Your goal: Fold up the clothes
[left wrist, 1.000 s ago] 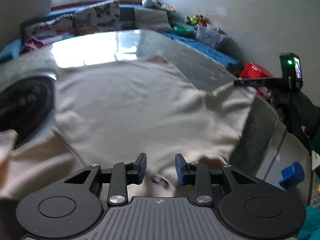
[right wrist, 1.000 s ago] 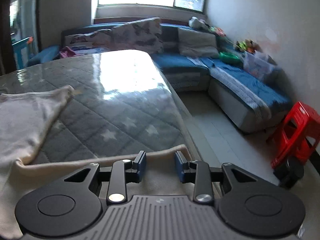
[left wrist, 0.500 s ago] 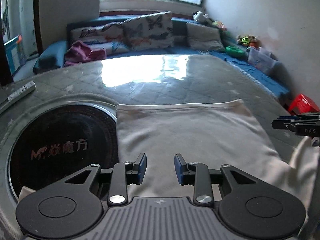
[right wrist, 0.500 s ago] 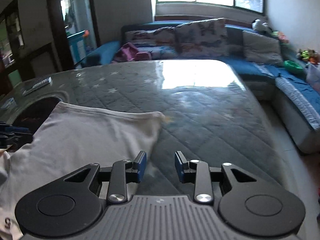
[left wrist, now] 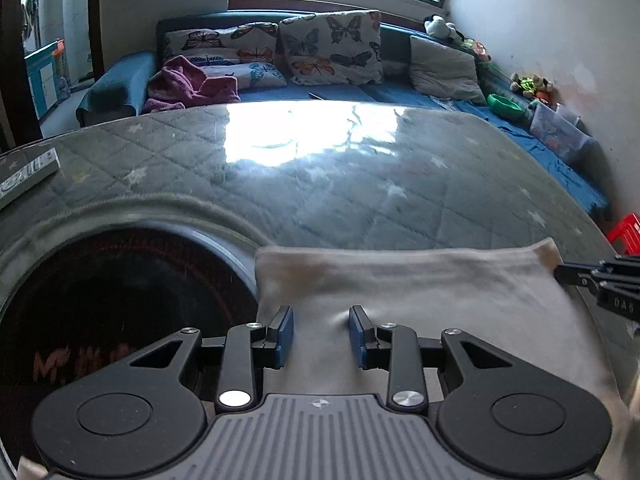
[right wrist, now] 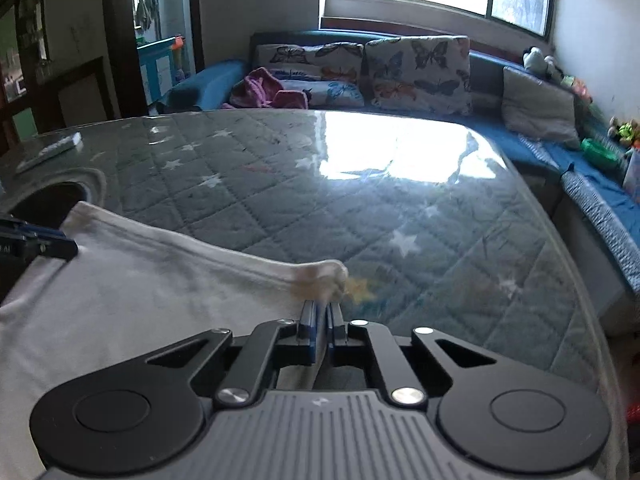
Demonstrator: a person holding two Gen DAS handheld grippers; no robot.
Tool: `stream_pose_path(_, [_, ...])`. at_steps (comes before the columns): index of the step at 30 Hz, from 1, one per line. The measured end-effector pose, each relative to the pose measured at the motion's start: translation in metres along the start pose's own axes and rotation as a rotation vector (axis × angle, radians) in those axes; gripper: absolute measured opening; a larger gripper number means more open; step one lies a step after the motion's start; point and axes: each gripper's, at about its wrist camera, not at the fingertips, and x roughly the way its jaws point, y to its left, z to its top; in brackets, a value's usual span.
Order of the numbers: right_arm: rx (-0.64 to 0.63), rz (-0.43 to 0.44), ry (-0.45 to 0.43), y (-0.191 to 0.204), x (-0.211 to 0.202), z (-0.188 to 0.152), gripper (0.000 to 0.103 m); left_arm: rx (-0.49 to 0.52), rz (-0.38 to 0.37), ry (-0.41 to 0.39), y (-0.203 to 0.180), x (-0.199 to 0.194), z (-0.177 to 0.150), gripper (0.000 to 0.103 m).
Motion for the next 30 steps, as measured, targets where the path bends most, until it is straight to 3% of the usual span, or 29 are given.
stream_pose_path(5, [-0.048,-0.032,-0.008,0.003,0.007,0.011,0.005,-0.030,0.015,-0.015,0.003,0.007,0.010,0.034])
stream_pose_path(9, [-0.080,0.033,-0.018,0.011,-0.015,0.010,0.009,0.028,-0.025,-0.038,-0.004,-0.019,-0.003,0.034])
stream_pose_path(14, [-0.196,0.151,-0.016,0.046,-0.058,-0.014,0.010,0.091,-0.098,-0.053,-0.021,-0.063,-0.042,0.034])
stream_pose_path(20, [-0.322,0.286,0.023,0.092,-0.105,-0.062,0.022,0.156,-0.190,-0.045,-0.040,-0.113,-0.102,0.035])
stream_pose_path(23, [-0.358,0.337,0.035,0.109,-0.121,-0.085,0.023,0.196,-0.186,-0.048,-0.048,-0.131,-0.127,0.035])
stream_pose_path(26, [-0.380,0.362,0.028,0.120,-0.135,-0.102,0.031,0.174,-0.187,-0.042,-0.046,-0.141,-0.144,0.039])
stream_pose_path(30, [-0.436,0.329,-0.009,0.126,-0.144,-0.114,0.032,0.123,-0.125,-0.068,-0.030,-0.150,-0.149,0.041])
